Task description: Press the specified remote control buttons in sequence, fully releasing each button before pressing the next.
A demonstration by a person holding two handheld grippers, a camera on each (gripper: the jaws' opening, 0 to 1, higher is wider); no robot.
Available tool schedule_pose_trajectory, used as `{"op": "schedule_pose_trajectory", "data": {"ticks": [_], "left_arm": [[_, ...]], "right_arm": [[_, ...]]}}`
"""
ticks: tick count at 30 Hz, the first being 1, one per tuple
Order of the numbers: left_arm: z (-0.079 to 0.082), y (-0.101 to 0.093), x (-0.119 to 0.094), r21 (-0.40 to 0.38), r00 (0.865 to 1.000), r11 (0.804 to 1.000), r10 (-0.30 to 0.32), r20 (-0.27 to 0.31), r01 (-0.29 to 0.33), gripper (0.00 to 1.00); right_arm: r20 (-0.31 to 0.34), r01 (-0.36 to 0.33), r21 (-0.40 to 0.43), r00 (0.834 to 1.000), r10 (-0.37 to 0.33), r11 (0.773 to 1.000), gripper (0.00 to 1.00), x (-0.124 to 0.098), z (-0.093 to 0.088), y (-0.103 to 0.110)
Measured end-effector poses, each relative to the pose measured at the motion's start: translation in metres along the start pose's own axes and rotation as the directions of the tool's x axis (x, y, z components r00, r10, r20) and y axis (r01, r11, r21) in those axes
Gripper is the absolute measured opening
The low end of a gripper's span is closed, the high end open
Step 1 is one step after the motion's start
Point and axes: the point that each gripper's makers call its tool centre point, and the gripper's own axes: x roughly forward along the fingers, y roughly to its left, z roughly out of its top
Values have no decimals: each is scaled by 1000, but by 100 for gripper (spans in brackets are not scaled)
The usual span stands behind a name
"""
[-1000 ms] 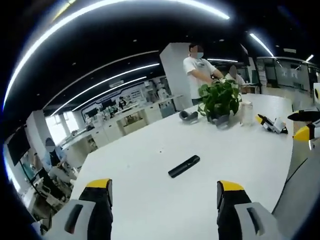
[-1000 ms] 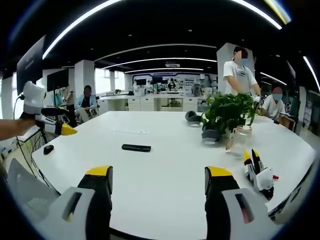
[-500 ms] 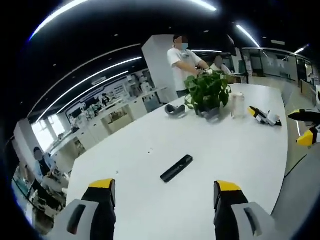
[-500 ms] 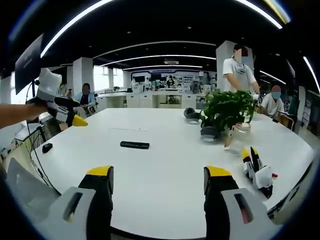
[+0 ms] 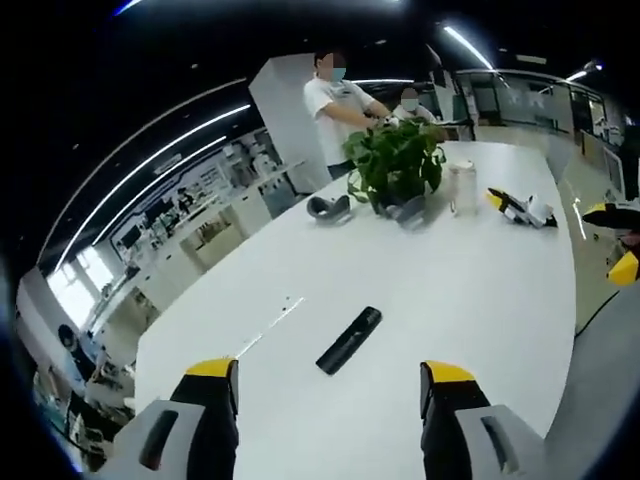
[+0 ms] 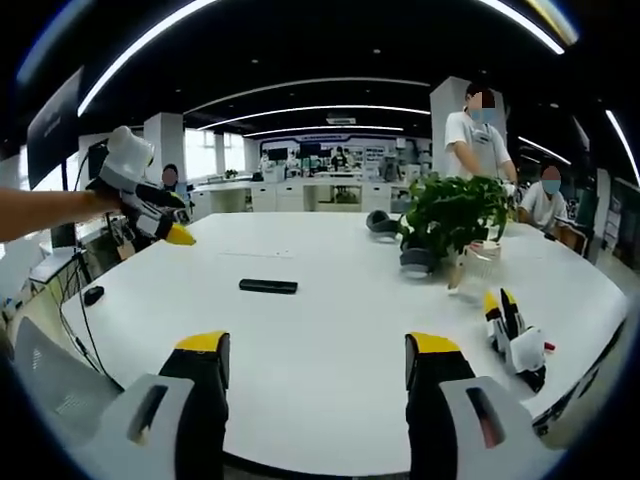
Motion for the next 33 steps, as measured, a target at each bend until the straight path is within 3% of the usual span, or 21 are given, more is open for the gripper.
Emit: {"op": "schedule_pose_trajectory", "data": {"ticks": [3,15,21,26,33], "left_arm": [[0,3,9,19,1000,1000,-21,-23,21,69],[3,9,42,69,997,996,-48,-64,52,67],[-5,14,63,94,992,992,-76,-98,85,67],[-14,16,79,118,984,987,-93,-151,112,62],[-20,11,99,188,966,964,-149,-210,189,59]], "right_arm": [[-6,3,1,1000,-3,1000,73,0,-1,-1],[-29,9,7,1000,-9,1000,71,1,-5,-2],[-42,6,1,999,-6,1000,68,2,-7,-1],[-53,12,0,999,-12,1000,66,2,-9,-1],[-75,13,1,997,-13,1000,63,3,-13,-1]]}}
